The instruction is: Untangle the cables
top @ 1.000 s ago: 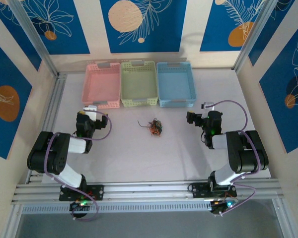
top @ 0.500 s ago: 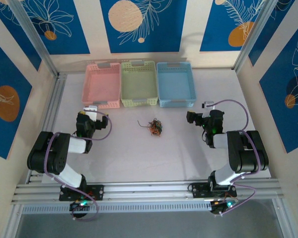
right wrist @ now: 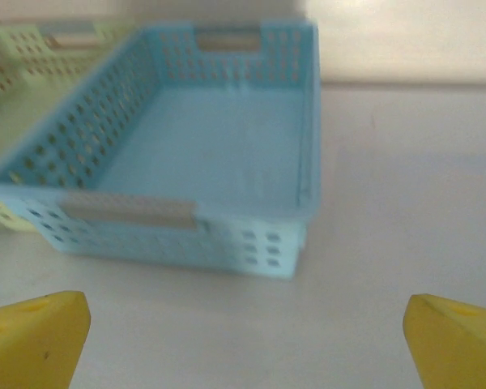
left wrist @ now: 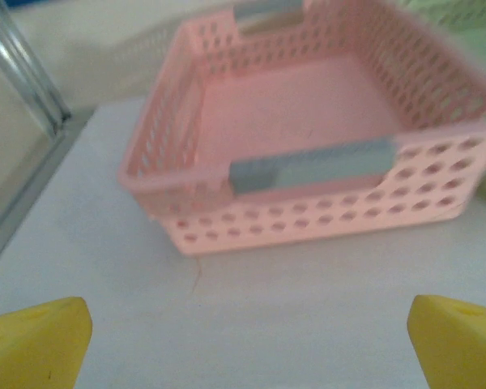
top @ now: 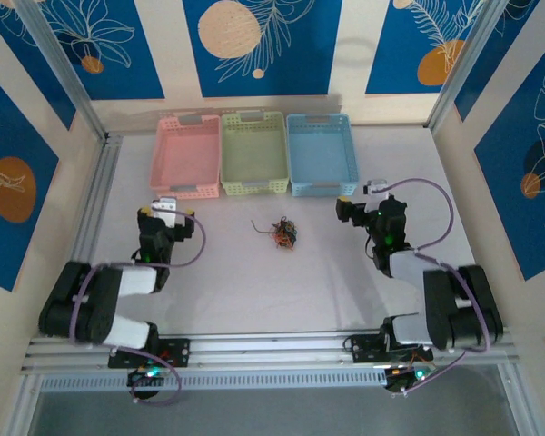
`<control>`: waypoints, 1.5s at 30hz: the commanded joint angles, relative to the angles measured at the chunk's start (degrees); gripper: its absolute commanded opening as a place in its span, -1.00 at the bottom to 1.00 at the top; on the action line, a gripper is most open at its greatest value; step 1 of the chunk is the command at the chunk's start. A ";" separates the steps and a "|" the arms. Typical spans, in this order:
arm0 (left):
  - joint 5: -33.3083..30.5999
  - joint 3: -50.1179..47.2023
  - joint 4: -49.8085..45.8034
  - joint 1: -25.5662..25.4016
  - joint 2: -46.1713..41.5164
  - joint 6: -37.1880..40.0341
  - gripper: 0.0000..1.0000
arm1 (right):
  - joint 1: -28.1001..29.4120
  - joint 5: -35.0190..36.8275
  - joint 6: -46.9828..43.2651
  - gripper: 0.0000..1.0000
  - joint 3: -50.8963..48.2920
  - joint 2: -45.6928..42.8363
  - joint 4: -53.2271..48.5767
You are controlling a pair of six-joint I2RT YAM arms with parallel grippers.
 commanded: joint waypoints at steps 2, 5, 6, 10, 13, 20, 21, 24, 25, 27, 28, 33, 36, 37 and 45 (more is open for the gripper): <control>-4.39 1.04 -12.63 -1.90 -15.76 -4.70 1.00 | 2.91 2.80 0.57 0.99 -0.47 -7.42 -6.82; -3.92 2.86 -27.13 -1.77 -25.24 -15.78 1.00 | 3.50 2.00 4.47 0.99 -1.41 -12.47 -7.81; -2.83 3.44 -31.89 -1.65 -28.13 -20.11 1.00 | 3.24 2.87 7.36 0.99 -1.62 -14.21 -8.20; 3.02 4.80 -45.11 -1.12 -36.01 -33.14 1.00 | -0.70 -1.56 23.77 0.99 0.50 -18.96 -16.67; 13.24 8.34 -53.32 -0.94 -37.88 -36.36 1.00 | -0.92 -11.61 25.89 0.99 3.91 -18.43 -21.82; 26.63 17.51 -72.63 -1.00 -36.97 -37.32 0.89 | 8.90 -10.75 26.10 0.83 15.69 -13.65 -45.68; 27.93 18.36 -74.08 -0.97 -37.53 -37.50 0.89 | 10.16 -10.31 27.04 0.82 16.74 -12.72 -47.54; 29.24 20.34 -77.94 -1.02 -39.46 -37.65 0.88 | 13.77 -10.36 29.55 0.75 20.89 -8.13 -51.13; 29.35 20.83 -79.28 -1.10 -40.04 -37.67 0.88 | 15.60 -10.12 30.04 0.73 23.61 -5.63 -53.61; 30.14 21.02 -80.69 -1.03 -41.22 -38.06 0.88 | 19.39 -7.65 30.51 0.69 29.22 -0.04 -58.97; 31.33 20.73 -80.90 -1.04 -41.84 -38.53 0.88 | 21.42 -5.69 30.87 0.69 32.07 3.13 -61.63; 35.37 20.04 -81.67 -1.11 -43.14 -40.14 0.85 | 28.17 0.82 34.74 0.67 44.04 16.77 -72.44; 35.25 20.08 -82.68 -1.11 -44.18 -40.48 0.85 | 31.65 5.71 35.25 0.67 49.16 22.57 -76.35; 35.28 20.09 -82.78 -1.12 -44.59 -40.65 0.84 | 32.42 6.86 35.14 0.67 50.65 24.50 -77.22; 34.75 20.42 -84.18 -1.11 -45.08 -40.92 0.83 | 35.67 17.26 34.54 0.48 58.45 33.91 -82.71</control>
